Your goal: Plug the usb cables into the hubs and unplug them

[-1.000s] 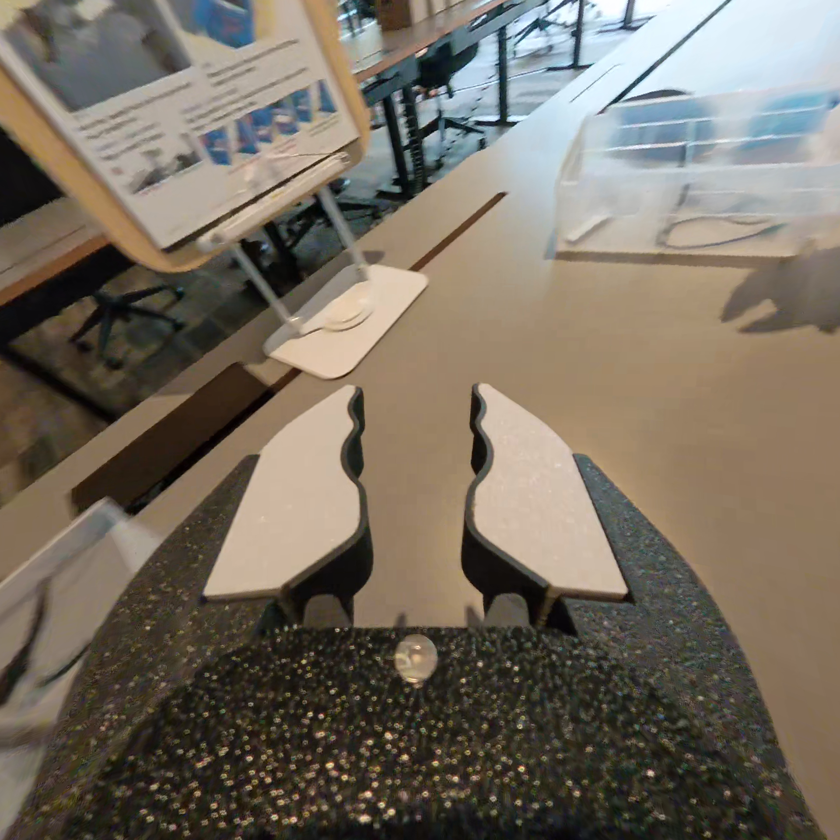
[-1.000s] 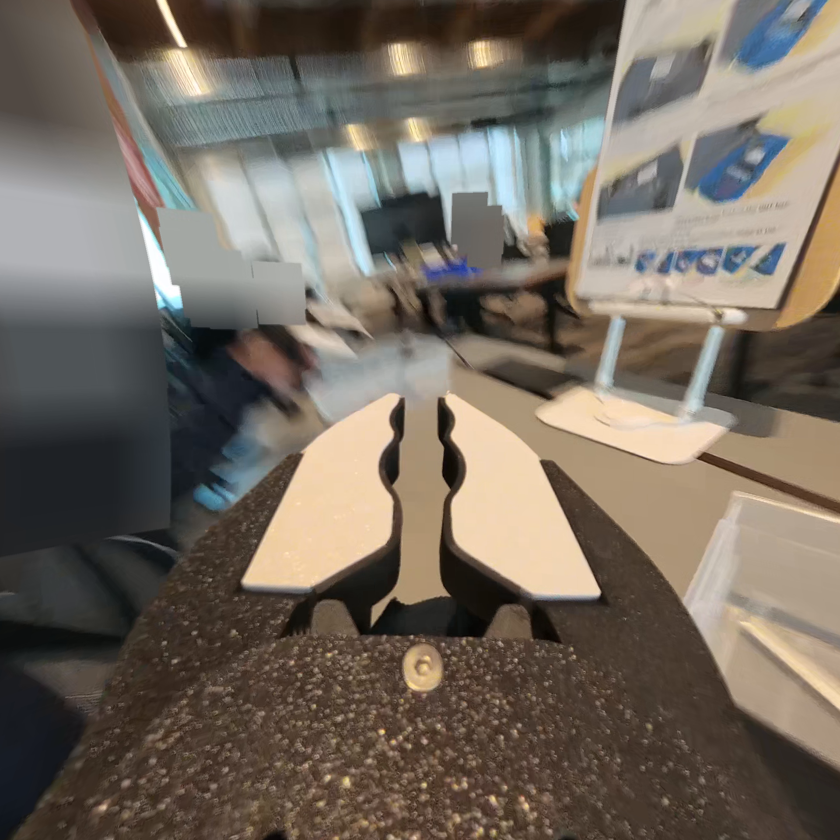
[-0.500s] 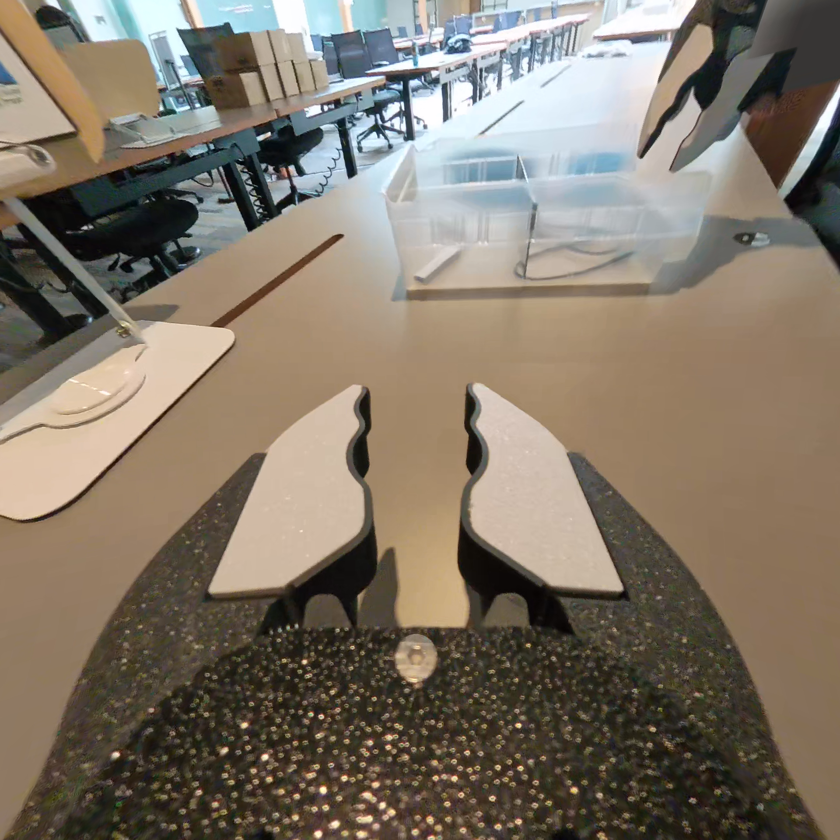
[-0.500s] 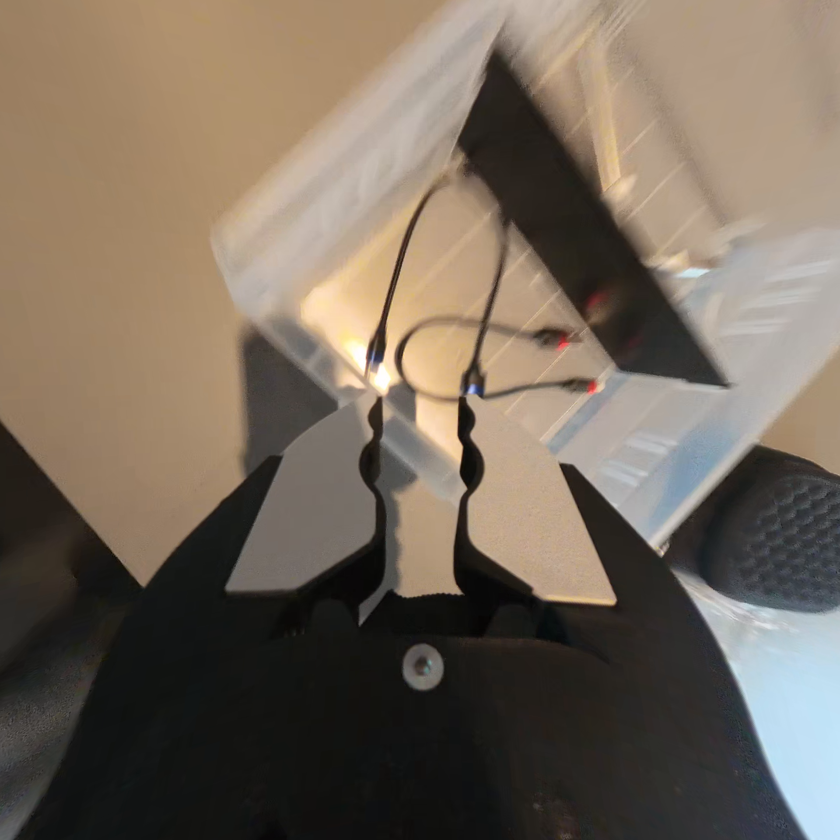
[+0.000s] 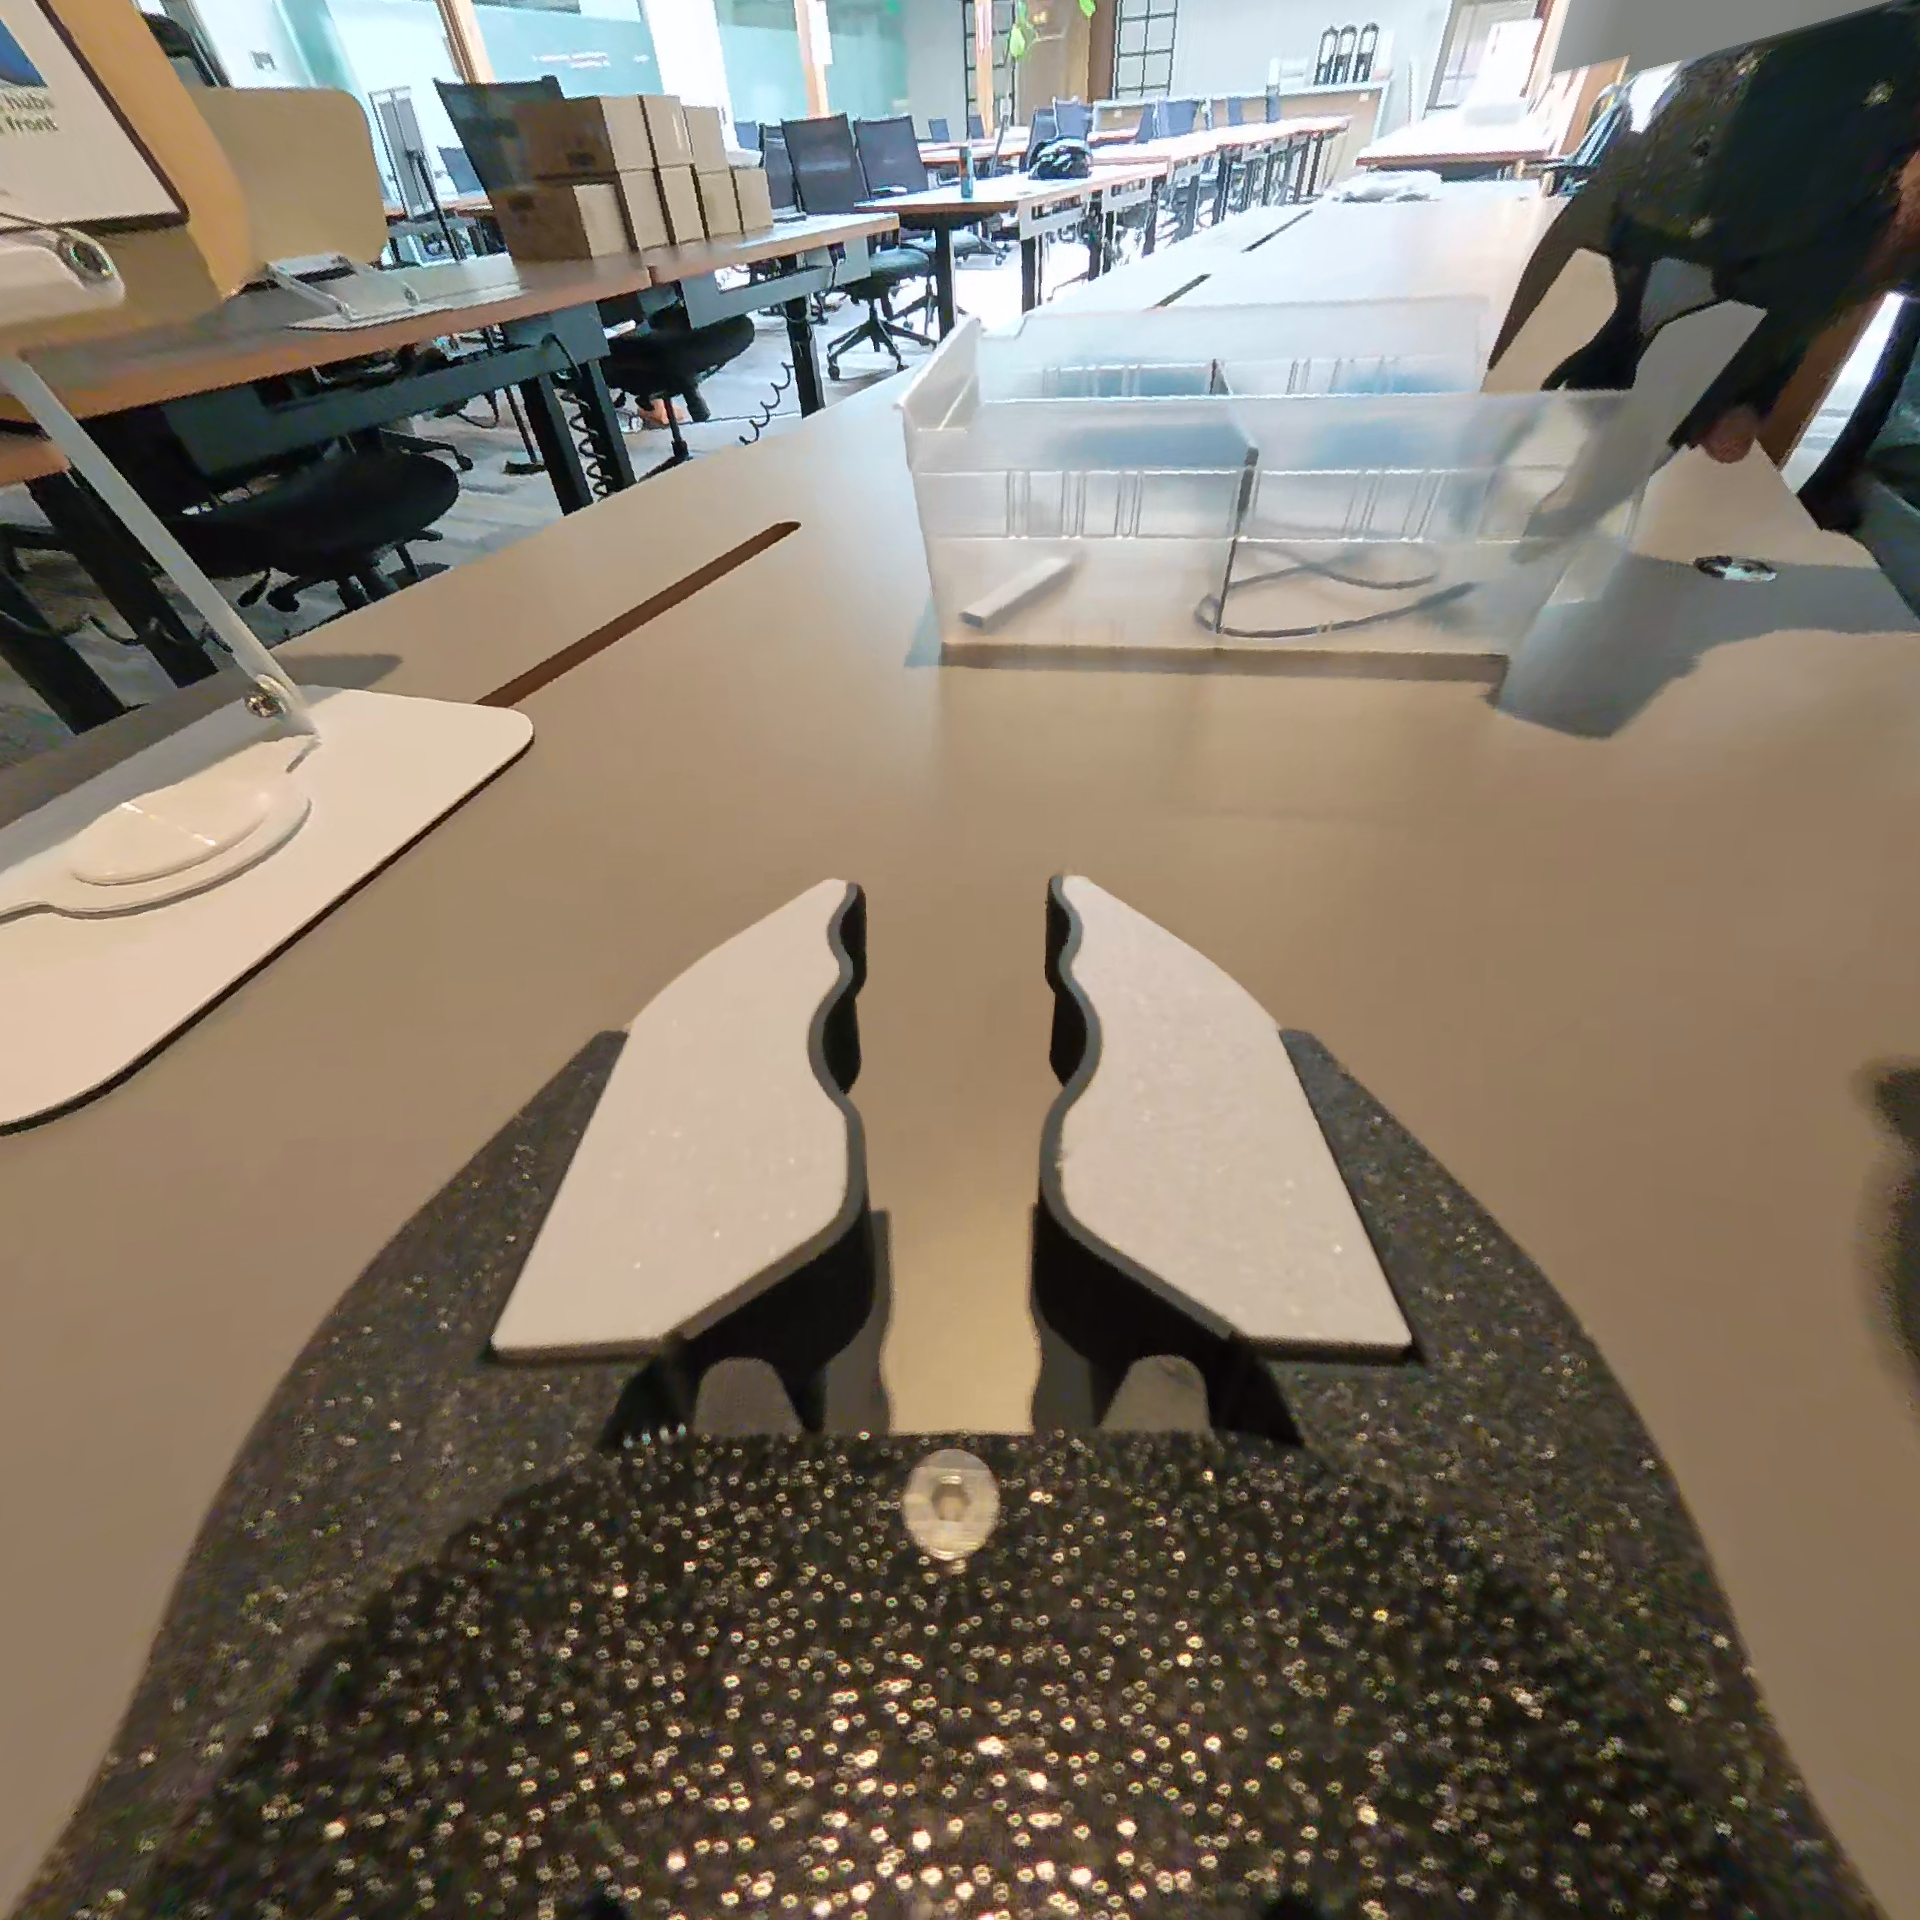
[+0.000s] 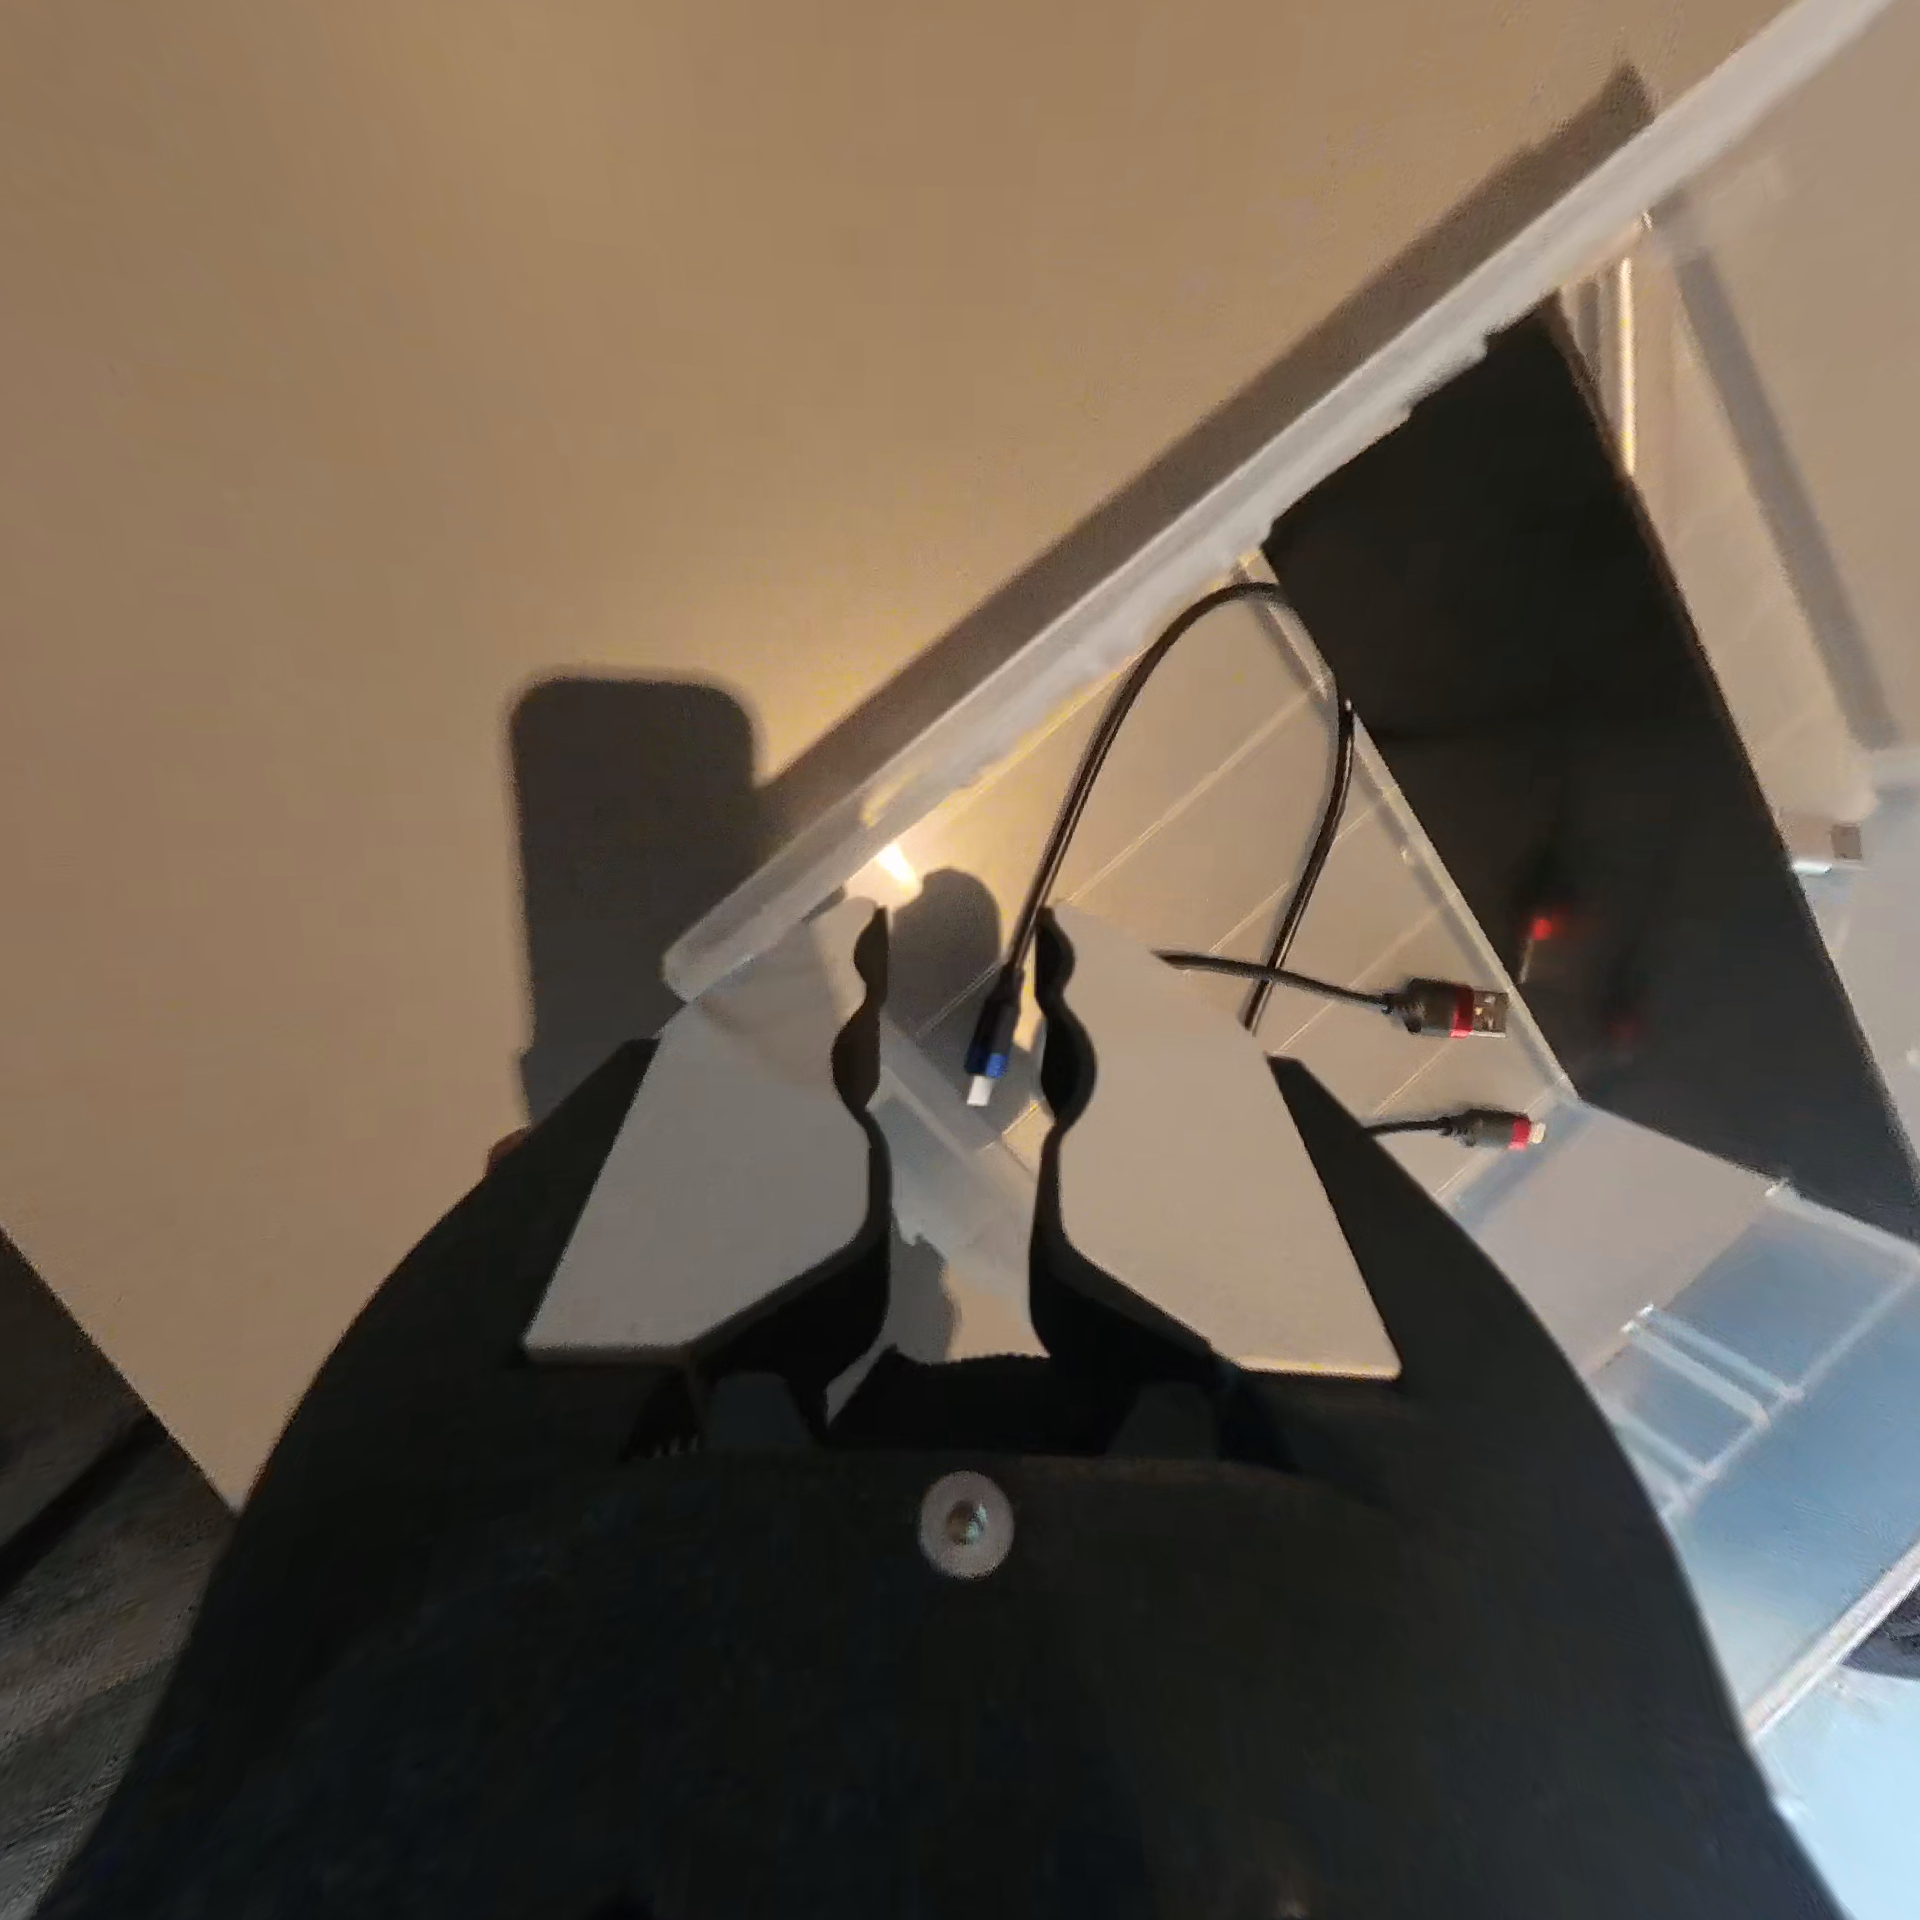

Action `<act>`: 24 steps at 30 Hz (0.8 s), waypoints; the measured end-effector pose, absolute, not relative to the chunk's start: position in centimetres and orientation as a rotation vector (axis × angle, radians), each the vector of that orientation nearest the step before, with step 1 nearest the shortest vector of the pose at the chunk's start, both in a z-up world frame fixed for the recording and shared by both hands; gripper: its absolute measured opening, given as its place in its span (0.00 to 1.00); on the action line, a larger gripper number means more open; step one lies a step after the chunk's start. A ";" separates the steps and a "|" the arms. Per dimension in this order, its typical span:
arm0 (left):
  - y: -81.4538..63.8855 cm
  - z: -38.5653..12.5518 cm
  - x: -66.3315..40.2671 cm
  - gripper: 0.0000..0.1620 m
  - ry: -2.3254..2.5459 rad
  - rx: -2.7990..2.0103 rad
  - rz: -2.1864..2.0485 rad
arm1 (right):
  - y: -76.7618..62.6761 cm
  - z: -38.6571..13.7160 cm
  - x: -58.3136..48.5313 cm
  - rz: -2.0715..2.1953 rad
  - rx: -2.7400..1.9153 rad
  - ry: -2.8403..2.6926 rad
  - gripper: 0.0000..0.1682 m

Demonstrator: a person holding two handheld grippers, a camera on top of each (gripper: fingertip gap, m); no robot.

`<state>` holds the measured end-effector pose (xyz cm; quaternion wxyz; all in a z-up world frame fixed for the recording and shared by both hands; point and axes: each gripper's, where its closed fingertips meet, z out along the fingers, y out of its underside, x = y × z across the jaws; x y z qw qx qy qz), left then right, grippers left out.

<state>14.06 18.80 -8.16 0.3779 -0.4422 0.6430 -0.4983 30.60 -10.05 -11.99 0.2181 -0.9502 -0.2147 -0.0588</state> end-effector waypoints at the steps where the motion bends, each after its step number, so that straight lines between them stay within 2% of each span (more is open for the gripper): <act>1: 18.7 -8.2 14.0 0.20 1.646 -1.127 -1.277 | -9.8 -11.9 30.6 -0.180 -2.626 -0.608 0.18; 10: 19.2 -7.4 13.7 0.18 1.593 -1.115 -1.331 | -10.2 -8.8 39.1 -0.524 -2.604 -0.872 0.17; 17: 19.6 -6.9 13.5 0.16 1.556 -1.118 -1.386 | -9.0 -10.2 37.6 -0.341 -2.464 -1.500 0.16; 21: 19.5 -6.9 13.5 0.16 1.559 -1.113 -1.388 | -8.2 -12.0 37.9 -0.252 -2.487 -1.665 0.15; 24: 19.4 -7.0 13.5 0.16 1.564 -1.107 -1.380 | -7.7 -12.7 37.6 -0.154 -2.493 -1.676 0.11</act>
